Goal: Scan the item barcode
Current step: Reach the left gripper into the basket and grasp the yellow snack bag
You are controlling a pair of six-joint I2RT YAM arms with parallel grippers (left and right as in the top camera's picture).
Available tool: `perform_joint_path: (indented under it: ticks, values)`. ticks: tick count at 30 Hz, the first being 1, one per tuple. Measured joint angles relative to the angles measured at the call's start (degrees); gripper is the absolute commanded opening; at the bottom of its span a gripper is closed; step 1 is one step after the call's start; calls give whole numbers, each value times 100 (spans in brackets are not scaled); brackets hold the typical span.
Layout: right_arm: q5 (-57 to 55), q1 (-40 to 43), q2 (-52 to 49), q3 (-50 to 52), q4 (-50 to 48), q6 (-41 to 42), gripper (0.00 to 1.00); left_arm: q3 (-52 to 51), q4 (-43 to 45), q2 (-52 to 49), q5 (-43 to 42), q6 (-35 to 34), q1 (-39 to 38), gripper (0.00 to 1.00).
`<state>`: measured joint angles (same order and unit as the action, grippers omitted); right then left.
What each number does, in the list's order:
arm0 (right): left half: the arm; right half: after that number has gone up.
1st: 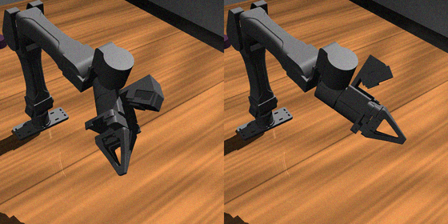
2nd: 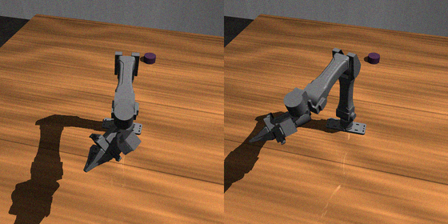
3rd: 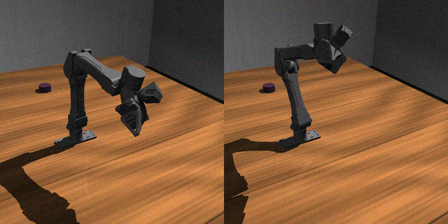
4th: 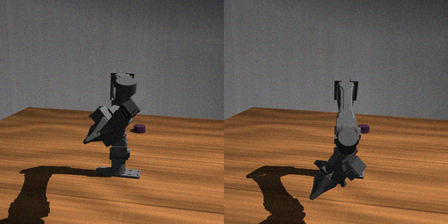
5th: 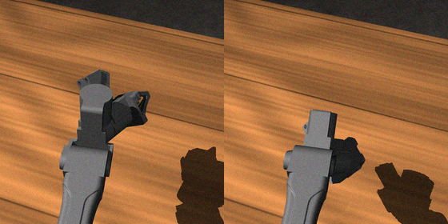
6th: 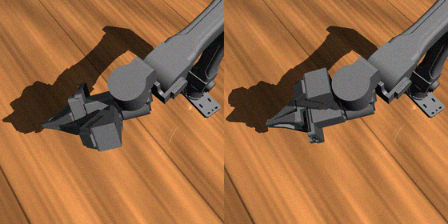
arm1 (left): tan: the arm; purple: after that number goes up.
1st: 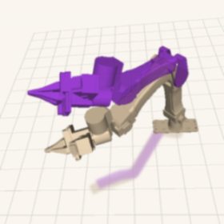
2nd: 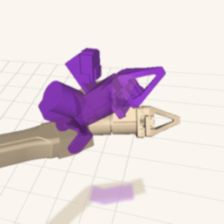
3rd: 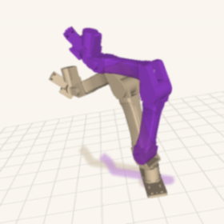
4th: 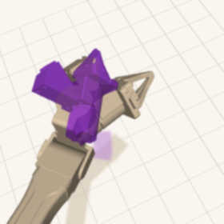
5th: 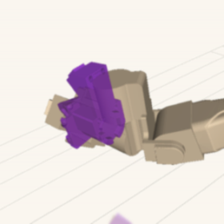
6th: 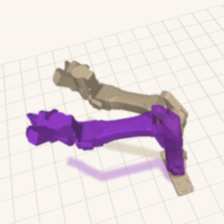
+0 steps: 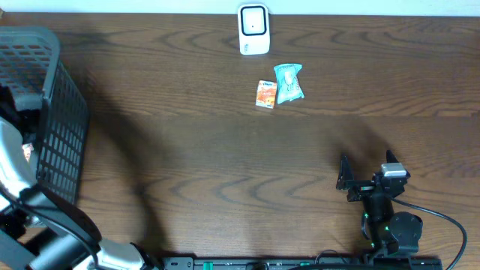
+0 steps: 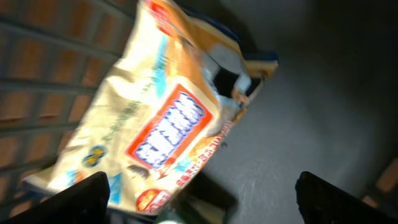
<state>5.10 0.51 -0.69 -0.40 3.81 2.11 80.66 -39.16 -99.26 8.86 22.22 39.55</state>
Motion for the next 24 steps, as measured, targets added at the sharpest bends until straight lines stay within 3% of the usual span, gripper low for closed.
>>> perform_joint_path:
  ticks: [14, 19, 20, 24]
  values:
    - [-2, 0, 0, 0, -2, 0, 99, -9, 1172, -1440, 334, 804, 55, 97]
    - [0, 0, 0, 0, -2, -2, 99, 2, 1333, -1587, 348, 894, 269, 80]
    - [-2, 0, 0, 0, -2, 0, 99, 2, 1331, -1587, 350, 918, 313, 66]
    - [-2, 0, 0, 0, -2, -2, 99, 2, 1316, -1593, 260, 892, 466, 33]
